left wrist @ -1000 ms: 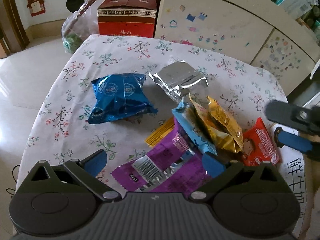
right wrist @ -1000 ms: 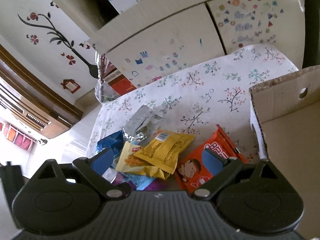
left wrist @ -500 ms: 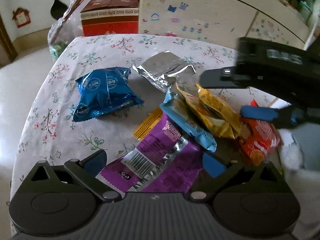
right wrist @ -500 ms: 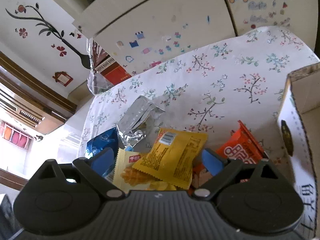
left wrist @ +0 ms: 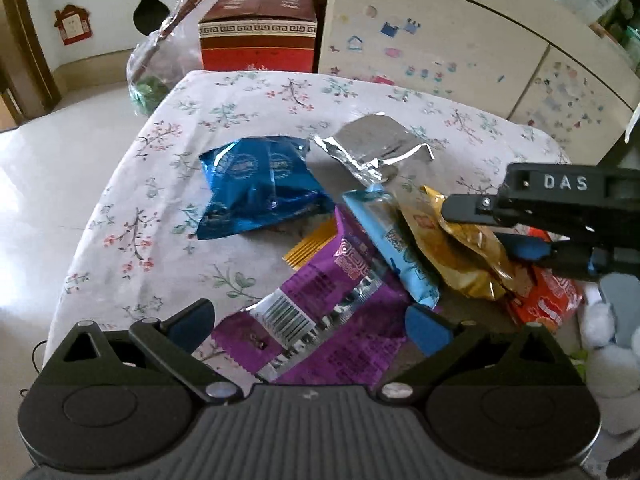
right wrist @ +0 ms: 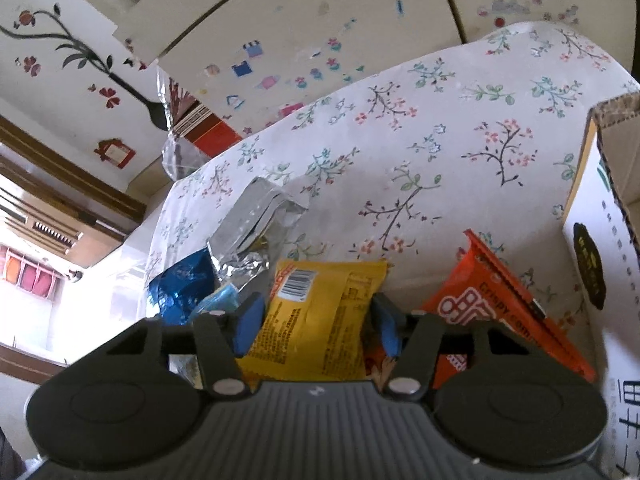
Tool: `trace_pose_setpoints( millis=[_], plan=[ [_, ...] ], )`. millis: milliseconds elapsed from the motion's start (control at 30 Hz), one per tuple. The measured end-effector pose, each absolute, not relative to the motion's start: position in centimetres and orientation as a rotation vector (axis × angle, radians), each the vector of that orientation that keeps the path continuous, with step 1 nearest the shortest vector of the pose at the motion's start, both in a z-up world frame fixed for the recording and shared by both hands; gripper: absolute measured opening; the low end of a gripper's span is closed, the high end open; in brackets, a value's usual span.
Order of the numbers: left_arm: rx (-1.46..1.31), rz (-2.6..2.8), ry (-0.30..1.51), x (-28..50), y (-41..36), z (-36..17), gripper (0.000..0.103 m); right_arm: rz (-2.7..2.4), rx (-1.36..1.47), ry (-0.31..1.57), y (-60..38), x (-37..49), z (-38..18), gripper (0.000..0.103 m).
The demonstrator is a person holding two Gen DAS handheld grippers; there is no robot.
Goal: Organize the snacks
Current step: 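Grasp the purple snack bag with the left gripper while the right lifts the yellow bag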
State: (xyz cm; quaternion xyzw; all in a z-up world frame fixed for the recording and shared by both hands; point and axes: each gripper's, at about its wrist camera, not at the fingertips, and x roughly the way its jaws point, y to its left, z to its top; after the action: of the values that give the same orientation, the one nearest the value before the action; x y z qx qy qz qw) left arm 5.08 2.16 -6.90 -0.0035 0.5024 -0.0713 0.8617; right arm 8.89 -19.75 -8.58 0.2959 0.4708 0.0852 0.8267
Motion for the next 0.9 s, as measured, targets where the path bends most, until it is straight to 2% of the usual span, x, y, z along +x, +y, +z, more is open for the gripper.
trace_pose_setpoints(
  millis=[367, 500, 567, 900],
  plan=[
    [0.075, -0.187, 1.046, 5.0, 0.8, -7.8, 0.103, 0.187, 0.594, 0.999, -18.9, 9.0, -8.8, 0.062],
    [0.093, -0.192, 1.172, 5.7, 0.1, -9.7, 0.103, 0.182, 0.571, 1.0, -18.6, 9.0, -8.9, 0.067],
    [0.16, -0.21, 1.118, 5.1, -0.7, -9.6, 0.103, 0.185, 0.562, 1.003, -18.5, 8.9, -9.0, 0.068],
    [0.112, -0.2, 1.137, 5.7, -0.1, -9.8, 0.103, 0.189, 0.566, 0.999, -18.5, 9.1, -9.1, 0.07]
  ],
)
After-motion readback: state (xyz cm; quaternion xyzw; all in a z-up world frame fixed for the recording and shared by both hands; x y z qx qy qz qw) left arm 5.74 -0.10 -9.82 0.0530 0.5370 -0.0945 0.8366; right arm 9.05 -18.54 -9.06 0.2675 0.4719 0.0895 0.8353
